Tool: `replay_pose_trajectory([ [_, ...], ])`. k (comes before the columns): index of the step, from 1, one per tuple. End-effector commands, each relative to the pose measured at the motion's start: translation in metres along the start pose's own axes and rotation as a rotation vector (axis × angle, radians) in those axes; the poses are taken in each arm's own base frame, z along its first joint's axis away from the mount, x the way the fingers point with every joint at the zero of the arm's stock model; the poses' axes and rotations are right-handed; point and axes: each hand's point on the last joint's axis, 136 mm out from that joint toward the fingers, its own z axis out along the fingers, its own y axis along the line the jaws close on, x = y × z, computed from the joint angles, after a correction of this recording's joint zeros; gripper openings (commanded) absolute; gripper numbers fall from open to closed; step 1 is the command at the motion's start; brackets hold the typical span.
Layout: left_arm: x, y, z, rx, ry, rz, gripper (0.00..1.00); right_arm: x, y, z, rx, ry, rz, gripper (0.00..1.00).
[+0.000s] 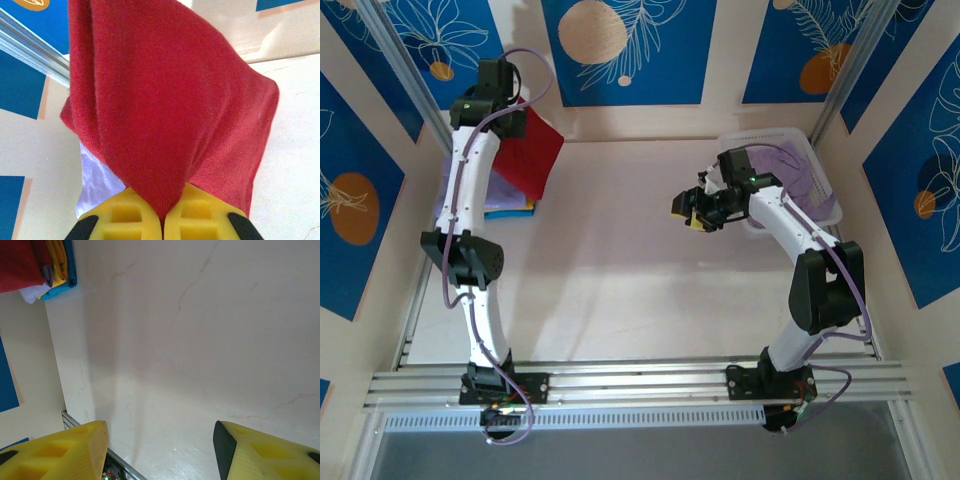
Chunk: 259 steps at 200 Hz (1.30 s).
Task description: Fold and stack the t-shirts
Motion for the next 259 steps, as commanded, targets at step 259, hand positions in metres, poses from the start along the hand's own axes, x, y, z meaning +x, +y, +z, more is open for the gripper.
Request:
replay_pose_trajectory([
  [259, 0.018, 0.055, 0.026, 0.013, 0.035, -0.136, 0.0, 0.0, 0.017, 0.009, 0.016, 0.051, -0.043, 0.6],
])
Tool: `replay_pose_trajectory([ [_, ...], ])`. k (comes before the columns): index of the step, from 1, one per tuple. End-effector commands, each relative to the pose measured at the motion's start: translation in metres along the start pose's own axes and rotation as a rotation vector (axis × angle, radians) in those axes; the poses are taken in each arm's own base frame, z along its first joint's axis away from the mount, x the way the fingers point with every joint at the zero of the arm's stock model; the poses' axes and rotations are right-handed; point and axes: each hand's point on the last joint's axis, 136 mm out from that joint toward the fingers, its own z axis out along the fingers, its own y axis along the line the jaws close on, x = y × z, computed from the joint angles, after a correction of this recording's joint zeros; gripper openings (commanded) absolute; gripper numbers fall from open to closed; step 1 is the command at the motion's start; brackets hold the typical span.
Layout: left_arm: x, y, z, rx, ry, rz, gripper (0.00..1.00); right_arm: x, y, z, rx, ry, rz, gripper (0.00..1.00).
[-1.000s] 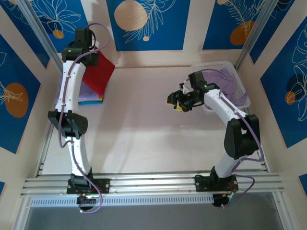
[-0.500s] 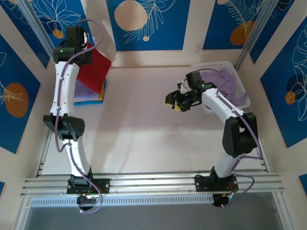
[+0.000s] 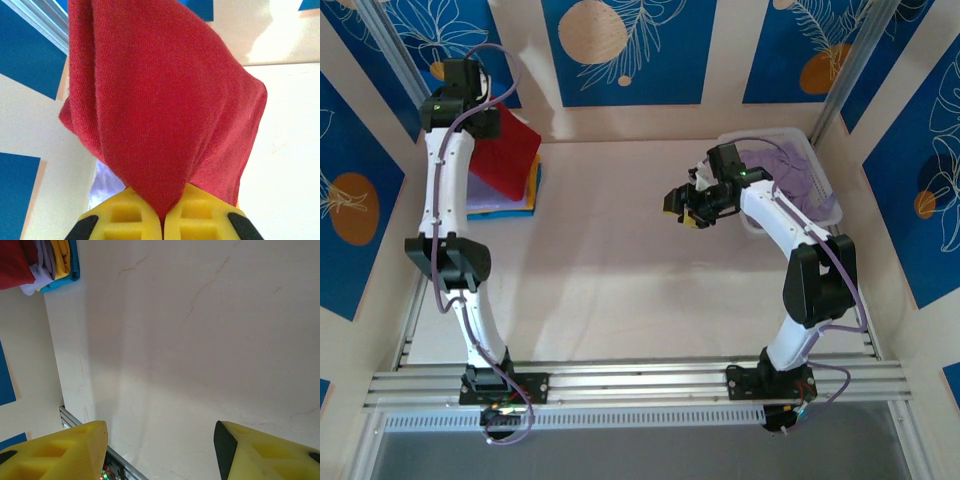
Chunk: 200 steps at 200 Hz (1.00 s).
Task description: Fold and stack the t-shirts
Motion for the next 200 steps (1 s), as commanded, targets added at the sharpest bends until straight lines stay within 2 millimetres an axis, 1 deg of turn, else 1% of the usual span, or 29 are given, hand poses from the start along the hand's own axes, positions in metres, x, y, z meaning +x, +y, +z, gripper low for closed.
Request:
replay_pose_trajectory([
  [1, 0.001, 0.004, 0.021, 0.016, 0.006, -0.038, 0.0, 0.002, 0.002, -0.002, 0.008, 0.023, -0.008, 0.6],
  [28, 0.005, 0.009, 0.038, 0.003, 0.022, -0.029, 0.0, 0.001, 0.002, -0.003, 0.011, 0.024, -0.007, 0.6],
  [46, 0.013, 0.017, 0.049, 0.005, 0.049, -0.054, 0.0, 0.001, 0.002, -0.004, 0.013, 0.027, -0.006, 0.6],
  [60, 0.016, 0.017, 0.05, 0.033, 0.059, -0.081, 0.0, 0.0, 0.002, -0.004, 0.014, 0.027, -0.007, 0.6],
  [106, 0.001, 0.012, 0.021, 0.101, -0.003, -0.133, 0.0, -0.006, 0.006, -0.003, 0.008, 0.02, -0.016, 0.6],
  [130, -0.005, -0.002, 0.005, 0.198, -0.028, -0.171, 0.0, -0.005, 0.006, -0.002, 0.007, 0.021, -0.016, 0.6],
  [145, -0.009, -0.008, -0.005, 0.239, -0.042, -0.196, 0.0, -0.005, 0.006, -0.003, 0.008, 0.02, -0.016, 0.6],
  [180, -0.018, -0.008, -0.023, 0.262, -0.085, -0.227, 0.0, -0.004, 0.006, -0.004, 0.015, 0.022, -0.017, 0.6],
  [200, -0.02, -0.006, -0.027, 0.261, -0.094, -0.232, 0.0, -0.004, 0.006, -0.005, 0.017, 0.021, -0.018, 0.6],
])
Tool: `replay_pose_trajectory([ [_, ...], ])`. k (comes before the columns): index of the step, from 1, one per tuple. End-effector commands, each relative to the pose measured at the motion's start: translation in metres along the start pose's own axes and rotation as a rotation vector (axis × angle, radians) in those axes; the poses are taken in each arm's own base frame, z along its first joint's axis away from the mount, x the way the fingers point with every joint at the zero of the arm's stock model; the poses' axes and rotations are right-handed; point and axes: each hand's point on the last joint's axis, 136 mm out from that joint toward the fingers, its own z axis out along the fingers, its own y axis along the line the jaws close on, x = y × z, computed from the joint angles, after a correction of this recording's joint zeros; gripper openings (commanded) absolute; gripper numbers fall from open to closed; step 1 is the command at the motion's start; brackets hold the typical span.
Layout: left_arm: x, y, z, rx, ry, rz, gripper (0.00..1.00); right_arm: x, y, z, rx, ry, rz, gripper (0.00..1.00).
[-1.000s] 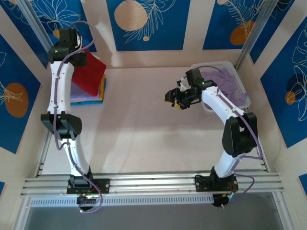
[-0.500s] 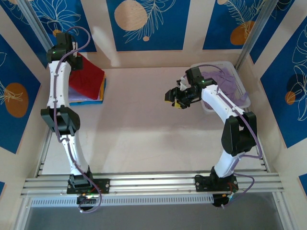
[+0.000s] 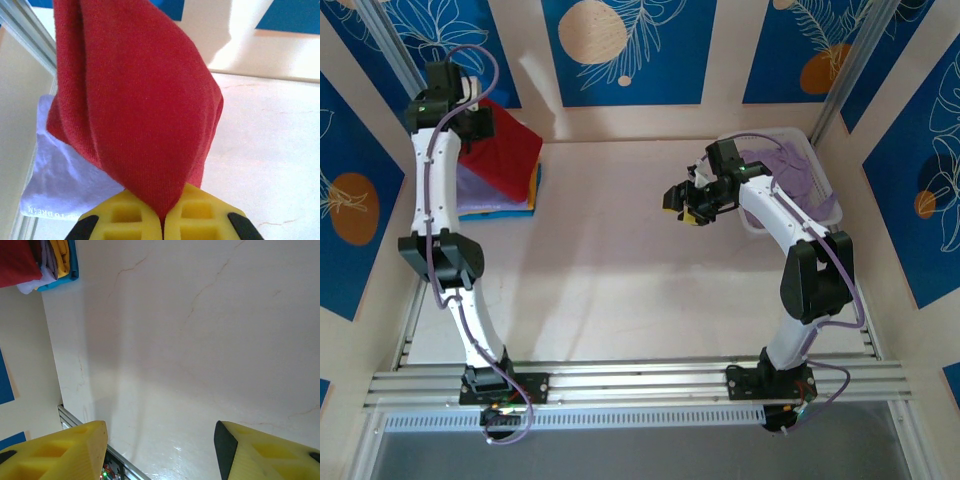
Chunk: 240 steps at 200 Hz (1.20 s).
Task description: Fold and stack the t-shirts
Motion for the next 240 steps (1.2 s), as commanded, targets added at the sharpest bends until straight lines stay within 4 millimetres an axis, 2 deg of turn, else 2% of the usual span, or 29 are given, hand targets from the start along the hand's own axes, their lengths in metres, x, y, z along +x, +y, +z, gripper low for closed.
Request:
replay_pose_trajectory([
  [1, -0.02, -0.009, -0.032, 0.046, -0.094, -0.024, 0.0, 0.001, 0.004, -0.004, 0.003, 0.007, -0.017, 0.61],
  [40, -0.011, -0.013, -0.024, 0.073, -0.056, -0.041, 0.0, 0.0, 0.005, -0.004, 0.002, 0.005, -0.016, 0.6],
  [88, 0.006, 0.0, 0.008, 0.032, 0.015, -0.052, 0.0, 0.0, 0.003, -0.007, 0.013, 0.008, -0.017, 0.6],
  [156, 0.013, 0.04, 0.036, -0.021, 0.037, -0.077, 0.0, 0.001, -0.003, -0.012, 0.017, 0.005, -0.014, 0.61],
  [191, 0.023, 0.046, 0.052, -0.031, 0.078, -0.05, 0.0, 0.0, -0.002, -0.009, 0.012, 0.015, -0.009, 0.61],
  [240, 0.031, 0.068, 0.074, -0.089, 0.108, -0.027, 0.0, 0.001, 0.003, -0.004, 0.008, 0.043, -0.015, 0.61],
])
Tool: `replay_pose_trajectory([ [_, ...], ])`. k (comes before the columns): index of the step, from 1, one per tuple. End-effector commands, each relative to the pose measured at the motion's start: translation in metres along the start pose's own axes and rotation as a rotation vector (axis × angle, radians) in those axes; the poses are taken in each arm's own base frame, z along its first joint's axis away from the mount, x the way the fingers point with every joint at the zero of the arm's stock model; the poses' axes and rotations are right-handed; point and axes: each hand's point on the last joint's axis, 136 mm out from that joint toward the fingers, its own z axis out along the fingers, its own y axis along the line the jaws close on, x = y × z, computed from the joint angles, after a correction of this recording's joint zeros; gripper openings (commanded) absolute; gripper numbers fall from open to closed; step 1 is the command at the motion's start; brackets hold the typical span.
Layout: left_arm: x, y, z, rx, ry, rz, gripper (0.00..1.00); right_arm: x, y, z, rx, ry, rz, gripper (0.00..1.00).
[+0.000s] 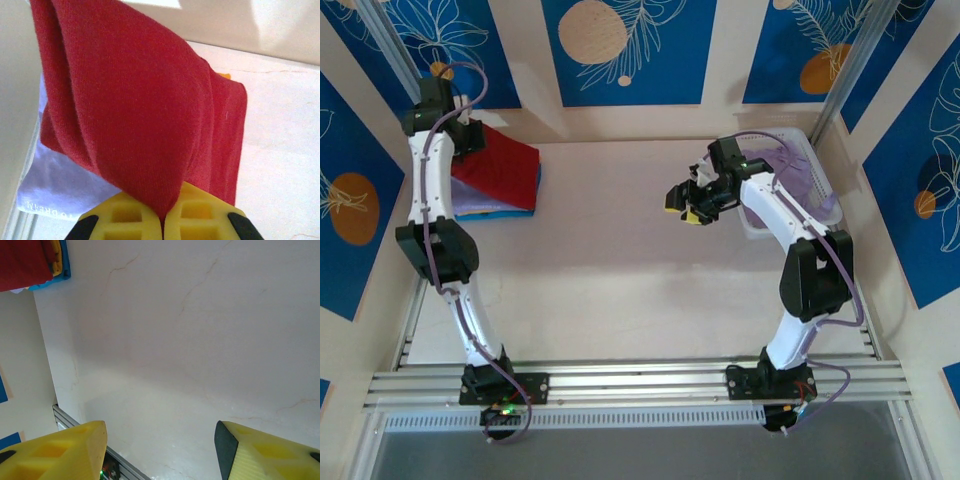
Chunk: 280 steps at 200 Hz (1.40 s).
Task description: Fold and stack the t-shirts
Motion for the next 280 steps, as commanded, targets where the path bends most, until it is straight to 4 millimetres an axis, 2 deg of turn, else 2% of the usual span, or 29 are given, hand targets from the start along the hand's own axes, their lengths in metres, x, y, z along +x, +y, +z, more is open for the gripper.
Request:
replay_pose_trajectory([
  [1, -0.005, 0.017, 0.011, -0.047, -0.01, 0.031, 0.0, 0.003, 0.008, -0.001, -0.019, 0.032, -0.015, 0.61],
  [60, -0.011, 0.045, 0.025, -0.128, -0.029, 0.015, 0.0, 0.011, 0.013, 0.003, -0.022, 0.078, -0.012, 0.61],
  [104, -0.005, 0.073, 0.043, -0.221, -0.002, 0.006, 0.0, 0.011, 0.014, 0.012, -0.017, 0.101, -0.004, 0.61],
  [154, 0.007, 0.088, 0.062, -0.268, 0.042, 0.001, 0.0, 0.005, 0.021, 0.018, -0.021, 0.111, -0.012, 0.61],
  [214, 0.015, 0.108, 0.065, -0.324, 0.068, -0.028, 0.0, 0.004, 0.025, 0.023, -0.021, 0.12, -0.023, 0.61],
  [280, 0.03, 0.115, 0.081, -0.319, 0.118, -0.049, 0.0, 0.005, 0.024, 0.021, -0.014, 0.118, -0.025, 0.61],
])
